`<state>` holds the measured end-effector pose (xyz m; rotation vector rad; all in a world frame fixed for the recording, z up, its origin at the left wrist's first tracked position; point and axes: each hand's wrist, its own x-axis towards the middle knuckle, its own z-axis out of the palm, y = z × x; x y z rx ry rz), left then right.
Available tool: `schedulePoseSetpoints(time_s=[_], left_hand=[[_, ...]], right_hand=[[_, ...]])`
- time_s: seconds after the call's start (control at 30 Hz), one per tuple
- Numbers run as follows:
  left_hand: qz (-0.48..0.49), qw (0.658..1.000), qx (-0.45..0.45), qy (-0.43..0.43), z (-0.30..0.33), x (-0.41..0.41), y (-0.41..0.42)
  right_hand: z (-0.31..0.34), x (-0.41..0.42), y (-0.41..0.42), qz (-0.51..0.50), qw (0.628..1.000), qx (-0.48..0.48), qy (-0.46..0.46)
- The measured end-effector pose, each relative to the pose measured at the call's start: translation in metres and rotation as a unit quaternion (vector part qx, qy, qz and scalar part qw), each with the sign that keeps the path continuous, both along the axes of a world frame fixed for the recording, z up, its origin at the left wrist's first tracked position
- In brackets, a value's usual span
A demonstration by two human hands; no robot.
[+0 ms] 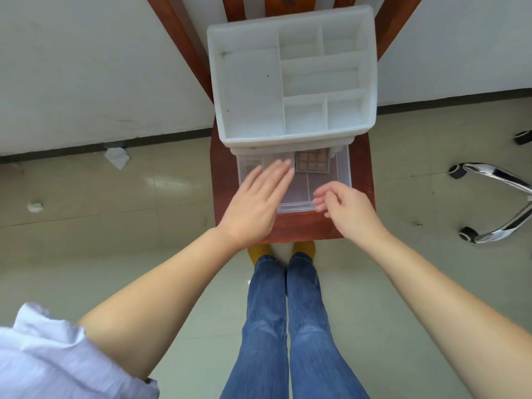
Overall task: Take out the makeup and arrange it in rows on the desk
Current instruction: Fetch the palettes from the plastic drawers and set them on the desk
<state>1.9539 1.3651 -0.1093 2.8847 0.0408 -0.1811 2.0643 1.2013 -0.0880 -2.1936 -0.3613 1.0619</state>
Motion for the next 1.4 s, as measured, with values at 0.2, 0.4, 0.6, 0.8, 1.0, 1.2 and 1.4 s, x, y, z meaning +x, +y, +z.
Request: schedulePoseSetpoints(time_s=[0.2, 0.4, 0.6, 0.8, 1.0, 1.2, 1.4], left_hand=[[0.127, 0.970, -0.062, 0.197, -0.040, 0.038, -0.006], [0.108, 0.961, -0.011, 0.253, -0.043, 0.035, -0.007], [0.089, 0.971, 0.010, 0.220, -0.033, 0.024, -0.012], [0.088, 0.966, 0.045, 0.238, -0.058, 0.052, 0.011], [0.056, 0.979, 0.062, 0.184, -0.057, 0.050, 0.012], [0.185, 0.947, -0.174, 0.194, -0.001, 0.020, 0.009], [0.210, 0.841, -0.349, 0.356, 0.007, -0.034, -0.021]], right_hand=[[-0.050, 0.025, 0.028, 0.311, 0.918, -0.163, -0.184], [-0.056, 0.021, 0.025, 0.360, 0.888, -0.214, -0.191], [-0.048, 0.021, 0.017, 0.354, 0.886, -0.163, -0.251], [-0.070, 0.043, 0.036, 0.387, 0.848, -0.205, -0.297], [-0.068, 0.044, 0.028, 0.396, 0.837, -0.177, -0.334], [-0.016, 0.034, 0.000, 0.288, 0.923, -0.067, -0.248], [0.001, -0.015, -0.047, 0.321, 0.941, -0.071, -0.084]])
